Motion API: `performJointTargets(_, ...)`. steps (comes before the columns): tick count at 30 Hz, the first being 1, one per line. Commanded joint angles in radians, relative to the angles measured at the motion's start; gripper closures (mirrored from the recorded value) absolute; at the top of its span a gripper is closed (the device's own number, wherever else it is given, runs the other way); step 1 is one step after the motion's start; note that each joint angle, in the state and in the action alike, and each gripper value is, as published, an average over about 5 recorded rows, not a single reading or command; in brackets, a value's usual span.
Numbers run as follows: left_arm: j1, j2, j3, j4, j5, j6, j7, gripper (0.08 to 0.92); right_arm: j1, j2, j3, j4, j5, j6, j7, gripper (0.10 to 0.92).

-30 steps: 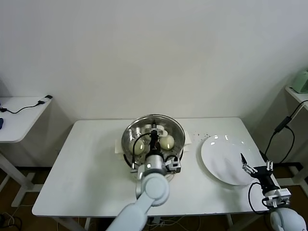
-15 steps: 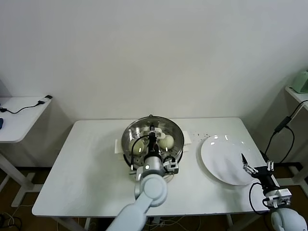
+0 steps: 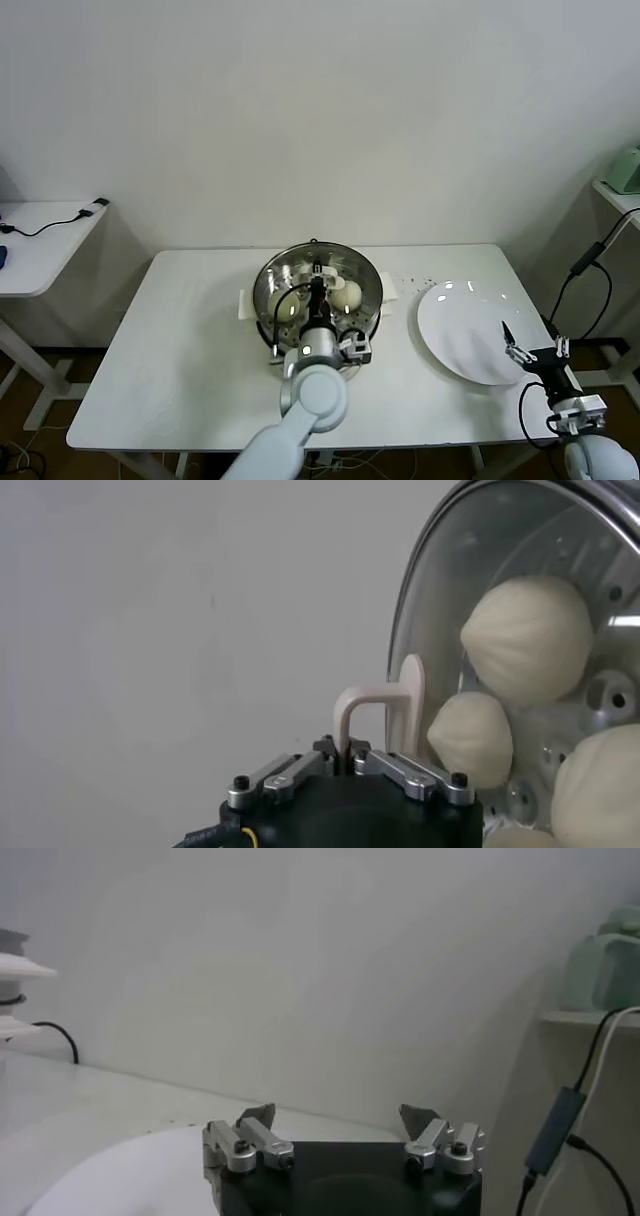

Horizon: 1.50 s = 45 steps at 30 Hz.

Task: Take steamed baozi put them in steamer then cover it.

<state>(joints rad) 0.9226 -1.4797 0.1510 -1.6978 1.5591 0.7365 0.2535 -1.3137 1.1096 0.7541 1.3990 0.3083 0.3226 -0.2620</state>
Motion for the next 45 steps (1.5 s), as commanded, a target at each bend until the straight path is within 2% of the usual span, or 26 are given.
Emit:
performJointTargets(1, 0.006, 0.024, 0.005, -0.019, 0.012, 0.038, 0.049, 0.853, -0.002, 0.0, 0.004, 0.0, -0.004, 0.0, -0.002, 0.203)
performJointTargets(4, 0.001, 0.039, 0.008, -0.038, 0.01, 0.037, 0.064, 0.853, -0.001, -0.002, 0.007, 0.0, -0.004, -0.001, -0.002, 0.203)
performJointTargets(7, -0.007, 0.057, 0.01, -0.064, -0.001, 0.041, 0.073, 0.815, 0.0, -0.003, 0.009, 0.0, -0.007, -0.002, -0.002, 0.203)
performJointTargets(13, 0.001, 0.106, 0.017, -0.153, -0.05, 0.049, 0.085, 0.646, -0.001, 0.001, 0.012, 0.001, -0.016, -0.005, -0.001, 0.203)
performJointTargets(18, 0.055, 0.176, 0.015, -0.272, -0.121, 0.049, 0.076, 0.498, -0.001, 0.002, 0.015, 0.0, -0.022, -0.008, 0.0, 0.203)
performJointTargets(26, 0.171, 0.308, -0.051, -0.451, -0.383, 0.023, -0.033, 0.273, -0.01, 0.009, 0.023, 0.025, -0.037, -0.047, 0.024, 0.203)
performJointTargets(30, 0.263, 0.366, -0.165, -0.5, -0.582, -0.063, -0.123, 0.191, -0.022, 0.016, 0.03, 0.043, -0.067, -0.071, 0.037, 0.203)
performJointTargets(36, 0.405, 0.403, -0.427, -0.527, -0.89, -0.242, -0.221, 0.177, -0.05, 0.029, 0.034, 0.099, -0.085, -0.094, 0.046, 0.203)
performJointTargets(41, 0.498, 0.383, -0.678, -0.492, -1.207, -0.43, -0.245, 0.177, -0.07, 0.047, 0.036, 0.147, -0.083, -0.097, 0.057, 0.203)
performJointTargets(45, 0.577, 0.316, -0.857, -0.423, -1.471, -0.548, -0.217, 0.177, -0.091, 0.071, 0.033, 0.188, -0.086, -0.102, 0.068, 0.203)
